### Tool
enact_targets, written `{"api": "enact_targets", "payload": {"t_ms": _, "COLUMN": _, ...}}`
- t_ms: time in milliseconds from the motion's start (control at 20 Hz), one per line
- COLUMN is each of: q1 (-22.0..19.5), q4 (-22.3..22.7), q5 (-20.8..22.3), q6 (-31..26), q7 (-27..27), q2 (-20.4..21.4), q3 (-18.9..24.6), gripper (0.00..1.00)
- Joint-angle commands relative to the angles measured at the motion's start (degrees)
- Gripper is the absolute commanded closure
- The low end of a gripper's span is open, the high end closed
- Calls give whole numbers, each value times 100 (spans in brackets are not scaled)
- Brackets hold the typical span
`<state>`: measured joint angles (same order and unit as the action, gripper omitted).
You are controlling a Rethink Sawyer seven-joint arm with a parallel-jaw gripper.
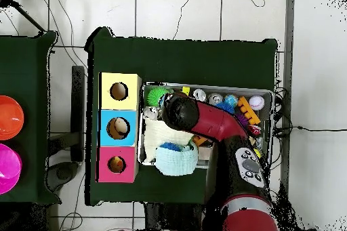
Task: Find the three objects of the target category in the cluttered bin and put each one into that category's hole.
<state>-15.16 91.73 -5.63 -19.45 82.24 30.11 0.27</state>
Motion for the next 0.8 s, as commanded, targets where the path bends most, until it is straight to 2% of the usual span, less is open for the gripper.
{"api": "enact_targets", "payload": {"t_ms": 50, "q1": -156, "q4": 301, "q5": 369, "q6": -811, "q7": 262, "q2": 211, "q3": 157, "gripper": 100}}
{"api": "enact_targets", "payload": {"t_ms": 250, "q1": -307, "q4": 277, "q5": 487, "q6": -1127, "q7": 65, "q2": 396, "q3": 180, "gripper": 100}}
{"api": "enact_targets", "payload": {"t_ms": 450, "q1": -459, "q4": 242, "q5": 585, "q6": -1209, "q7": -16, "q2": 418, "q3": 298, "gripper": 100}}
{"api": "enact_targets", "payload": {"t_ms": 550, "q1": -474, "q4": 292, "q5": 615, "q6": -1099, "q7": 52, "q2": 409, "q3": 332, "gripper": 100}}
{"api": "enact_targets", "payload": {"t_ms": 700, "q1": -638, "q4": 640, "q5": 650, "q6": -607, "q7": 178, "q2": 490, "q3": 511, "gripper": 100}}
{"api": "enact_targets", "payload": {"t_ms": 750, "q1": -693, "q4": 756, "q5": 661, "q6": -443, "q7": 220, "q2": 517, "q3": 571, "gripper": 0}}
{"api": "enact_targets", "payload": {"t_ms": 800, "q1": -773, "q4": 895, "q5": 753, "q6": -262, "q7": 201, "q2": 476, "q3": 615, "gripper": 0}}
